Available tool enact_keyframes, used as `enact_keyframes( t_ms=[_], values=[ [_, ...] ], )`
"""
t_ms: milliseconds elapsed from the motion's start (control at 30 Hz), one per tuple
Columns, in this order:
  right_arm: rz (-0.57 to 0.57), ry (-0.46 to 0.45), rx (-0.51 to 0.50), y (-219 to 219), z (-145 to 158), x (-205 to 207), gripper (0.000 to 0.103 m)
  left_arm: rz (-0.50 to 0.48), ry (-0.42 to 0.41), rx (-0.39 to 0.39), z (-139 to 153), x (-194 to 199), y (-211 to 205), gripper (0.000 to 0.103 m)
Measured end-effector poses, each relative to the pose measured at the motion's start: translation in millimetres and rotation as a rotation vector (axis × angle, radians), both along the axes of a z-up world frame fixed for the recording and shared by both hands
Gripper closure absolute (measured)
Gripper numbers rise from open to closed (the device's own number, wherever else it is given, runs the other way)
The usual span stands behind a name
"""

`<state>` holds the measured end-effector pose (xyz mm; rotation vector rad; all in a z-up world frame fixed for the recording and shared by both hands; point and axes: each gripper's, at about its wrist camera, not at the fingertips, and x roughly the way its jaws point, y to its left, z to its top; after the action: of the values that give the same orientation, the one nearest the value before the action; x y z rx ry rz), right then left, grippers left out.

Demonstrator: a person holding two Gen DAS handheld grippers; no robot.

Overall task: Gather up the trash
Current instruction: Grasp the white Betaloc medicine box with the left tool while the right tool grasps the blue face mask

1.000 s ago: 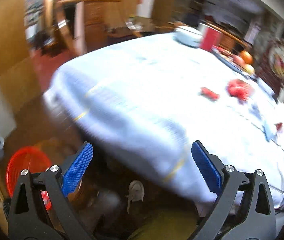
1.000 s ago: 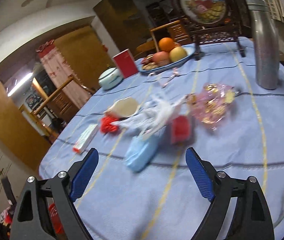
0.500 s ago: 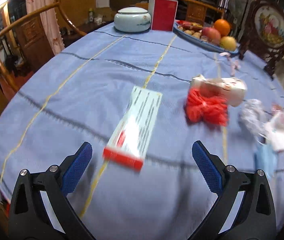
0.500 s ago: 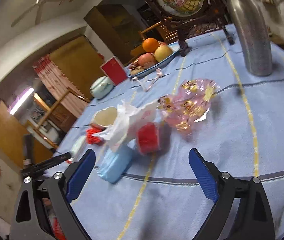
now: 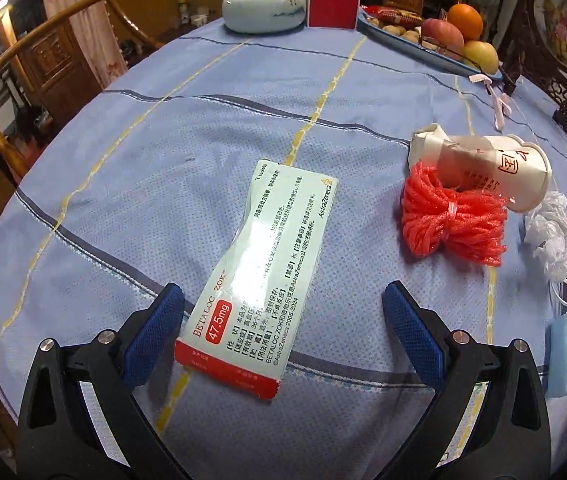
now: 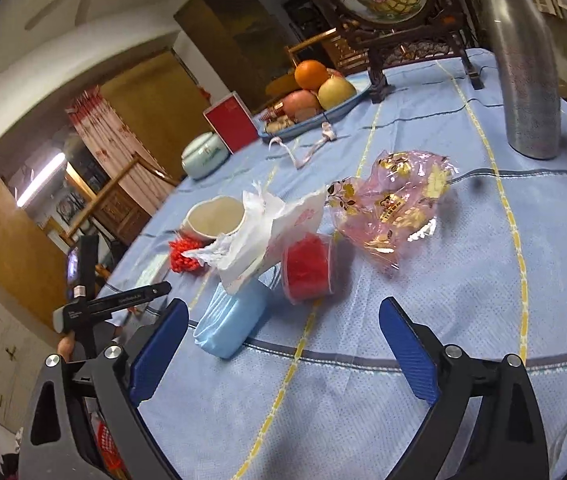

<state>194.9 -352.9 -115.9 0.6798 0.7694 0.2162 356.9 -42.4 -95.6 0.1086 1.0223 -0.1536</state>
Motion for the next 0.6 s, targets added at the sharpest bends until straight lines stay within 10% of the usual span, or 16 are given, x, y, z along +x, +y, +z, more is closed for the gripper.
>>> enact_keyframes(
  t_ms=[233,400,600],
  values=[
    [0.077,0.017,-0.097,24.4,25.6,50.5,0.021,-0.003,0.0,-0.003,0.0,-3.0,2.2,0.007],
    [0.072,0.007,-0.113,29.2,17.2,67.4,0.1,-0.002,0.0,-0.004,-0.3,-2.7,1.7,0.007],
    [0.058,-0.108,-0.065,13.7,31.8,48.9,0.1,0.022,-0.012,-0.079,3.7,-1.3,10.8,0.009]
  ],
)
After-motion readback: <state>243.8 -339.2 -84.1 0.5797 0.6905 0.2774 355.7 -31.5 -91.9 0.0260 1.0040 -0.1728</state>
